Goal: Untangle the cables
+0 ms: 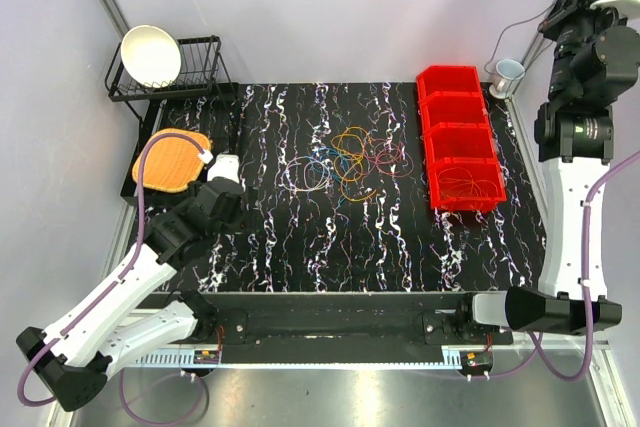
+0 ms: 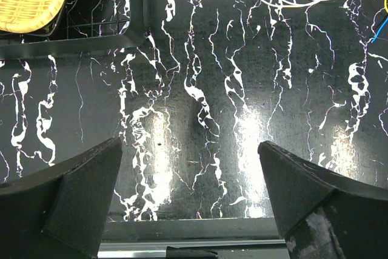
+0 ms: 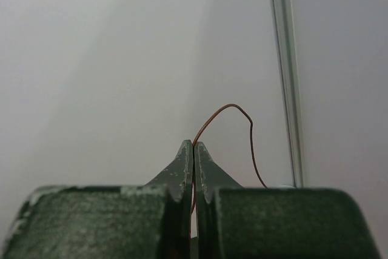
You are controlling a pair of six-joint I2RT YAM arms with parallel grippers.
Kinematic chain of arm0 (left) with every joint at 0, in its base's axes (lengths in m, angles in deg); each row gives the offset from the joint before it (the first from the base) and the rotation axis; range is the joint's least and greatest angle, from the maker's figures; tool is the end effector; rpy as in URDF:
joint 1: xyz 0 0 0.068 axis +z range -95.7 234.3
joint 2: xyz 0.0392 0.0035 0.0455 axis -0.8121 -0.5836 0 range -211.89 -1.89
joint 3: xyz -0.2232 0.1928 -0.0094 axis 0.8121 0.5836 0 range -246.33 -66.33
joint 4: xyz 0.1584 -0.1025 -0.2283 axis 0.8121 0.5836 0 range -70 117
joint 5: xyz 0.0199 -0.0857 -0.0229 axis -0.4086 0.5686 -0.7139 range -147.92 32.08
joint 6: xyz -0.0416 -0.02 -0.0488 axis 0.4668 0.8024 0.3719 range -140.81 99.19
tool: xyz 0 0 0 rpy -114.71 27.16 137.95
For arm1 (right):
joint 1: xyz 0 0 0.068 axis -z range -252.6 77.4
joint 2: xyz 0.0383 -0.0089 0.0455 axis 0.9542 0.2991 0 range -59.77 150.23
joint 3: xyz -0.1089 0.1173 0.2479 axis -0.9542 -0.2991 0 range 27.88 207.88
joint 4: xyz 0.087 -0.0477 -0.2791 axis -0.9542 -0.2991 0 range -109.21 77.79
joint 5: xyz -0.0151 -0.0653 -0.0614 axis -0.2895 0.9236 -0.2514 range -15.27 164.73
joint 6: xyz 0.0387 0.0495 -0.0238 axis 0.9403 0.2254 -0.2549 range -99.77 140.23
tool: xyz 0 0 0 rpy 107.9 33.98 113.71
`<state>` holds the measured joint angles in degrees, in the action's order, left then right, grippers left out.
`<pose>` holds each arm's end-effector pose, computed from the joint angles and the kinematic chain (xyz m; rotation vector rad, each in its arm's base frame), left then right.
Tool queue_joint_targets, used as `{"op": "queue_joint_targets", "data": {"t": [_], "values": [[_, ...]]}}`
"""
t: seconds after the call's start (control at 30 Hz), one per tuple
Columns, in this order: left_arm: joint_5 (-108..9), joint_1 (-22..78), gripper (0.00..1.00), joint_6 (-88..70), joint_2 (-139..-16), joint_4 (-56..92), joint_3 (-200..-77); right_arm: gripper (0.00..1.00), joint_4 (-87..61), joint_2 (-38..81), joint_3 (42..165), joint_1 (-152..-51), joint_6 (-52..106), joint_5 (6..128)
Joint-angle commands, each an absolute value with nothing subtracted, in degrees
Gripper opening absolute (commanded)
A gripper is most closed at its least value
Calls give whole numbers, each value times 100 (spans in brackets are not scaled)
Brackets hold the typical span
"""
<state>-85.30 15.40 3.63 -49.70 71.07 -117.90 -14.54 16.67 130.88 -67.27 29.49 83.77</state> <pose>0.1611 -0.0982 0.3151 0.0712 2.2809 0.0049 0.2915 -0.0357 0.6242 0.2841 1.1180 -0.0298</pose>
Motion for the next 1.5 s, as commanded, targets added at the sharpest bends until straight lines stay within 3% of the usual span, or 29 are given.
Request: {"op": "queue_joint_targets", "data": {"t": [0.0, 0.43, 1.03, 1.47], "values": [[-8596, 1545, 99, 380, -4943, 6939, -11792, 0, -1546, 1678, 12764, -6697, 2814, 8730], [-8569, 1379, 99, 1187, -4970, 7450, -11942, 0, -1687, 1819, 12140, -6697, 3201, 8563], [-8930, 1194, 99, 942, -4882, 7273, -11827, 0, -2064, 1195, 10549, -6697, 4589, 8151], [-8930, 1194, 99, 916, -4750, 7247, -11818, 0, -2329, 1906, 10505, -6697, 5134, 7325]]}}
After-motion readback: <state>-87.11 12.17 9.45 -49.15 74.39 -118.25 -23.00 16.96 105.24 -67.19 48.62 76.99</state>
